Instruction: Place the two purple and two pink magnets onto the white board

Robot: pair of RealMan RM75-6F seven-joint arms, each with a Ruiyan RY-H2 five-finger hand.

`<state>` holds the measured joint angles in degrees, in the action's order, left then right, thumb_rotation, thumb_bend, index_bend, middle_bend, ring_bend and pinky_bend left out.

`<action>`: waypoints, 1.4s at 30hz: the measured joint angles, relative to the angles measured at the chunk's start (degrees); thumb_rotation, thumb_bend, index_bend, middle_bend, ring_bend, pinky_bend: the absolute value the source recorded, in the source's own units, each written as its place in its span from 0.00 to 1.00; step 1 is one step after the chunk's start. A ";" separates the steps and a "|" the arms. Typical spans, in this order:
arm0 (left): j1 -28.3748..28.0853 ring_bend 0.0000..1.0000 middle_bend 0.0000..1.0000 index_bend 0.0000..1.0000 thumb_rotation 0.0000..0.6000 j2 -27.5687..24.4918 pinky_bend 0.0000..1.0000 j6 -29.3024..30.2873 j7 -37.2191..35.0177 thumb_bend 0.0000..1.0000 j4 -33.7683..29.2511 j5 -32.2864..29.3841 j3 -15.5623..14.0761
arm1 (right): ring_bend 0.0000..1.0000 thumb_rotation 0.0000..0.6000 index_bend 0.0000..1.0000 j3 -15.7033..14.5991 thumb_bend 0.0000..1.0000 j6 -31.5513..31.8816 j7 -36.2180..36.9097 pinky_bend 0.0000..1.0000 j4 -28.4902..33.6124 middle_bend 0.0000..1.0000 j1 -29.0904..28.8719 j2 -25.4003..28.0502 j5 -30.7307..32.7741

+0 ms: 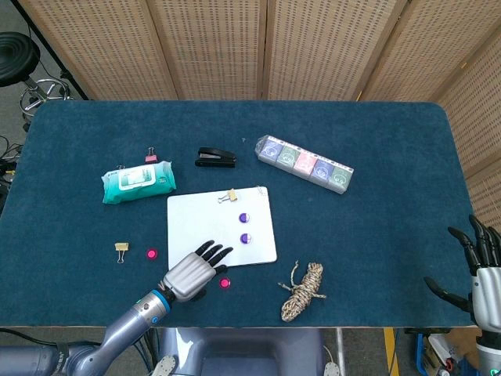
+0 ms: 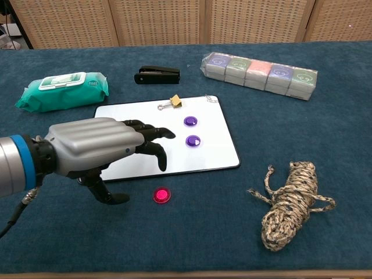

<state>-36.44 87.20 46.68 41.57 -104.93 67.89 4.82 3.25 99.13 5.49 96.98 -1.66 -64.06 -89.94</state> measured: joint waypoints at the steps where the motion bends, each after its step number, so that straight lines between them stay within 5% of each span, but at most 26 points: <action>1: -0.68 0.00 0.00 0.32 1.00 0.78 0.00 0.16 1.12 0.29 0.31 -1.52 0.09 | 0.00 1.00 0.17 0.02 0.00 -0.26 -0.23 0.00 0.07 0.00 0.00 -0.07 -0.11; 11: -5.51 0.00 0.00 0.35 1.00 5.56 0.00 2.24 5.79 0.29 3.19 -9.09 -0.80 | 0.00 1.00 0.16 0.27 0.00 -1.53 -1.58 0.00 0.48 0.00 0.09 -0.51 -0.60; 29: -9.09 0.00 0.00 0.38 1.00 9.40 0.00 3.91 3.20 0.29 7.35 -10.24 -3.65 | 0.00 1.00 0.16 1.26 0.00 -2.79 -1.33 0.00 0.63 0.00 0.47 -0.42 -0.28; 42: -9.55 0.00 0.00 0.55 1.00 12.08 0.00 6.35 2.54 0.31 9.26 -8.78 -5.05 | 0.00 1.00 0.16 1.79 0.00 -2.73 -0.19 0.00 0.64 0.00 0.88 -0.01 -0.41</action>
<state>-45.99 99.28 53.03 44.11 -95.67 59.11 -0.23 5.04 96.40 5.30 97.62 -0.78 -64.08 -90.36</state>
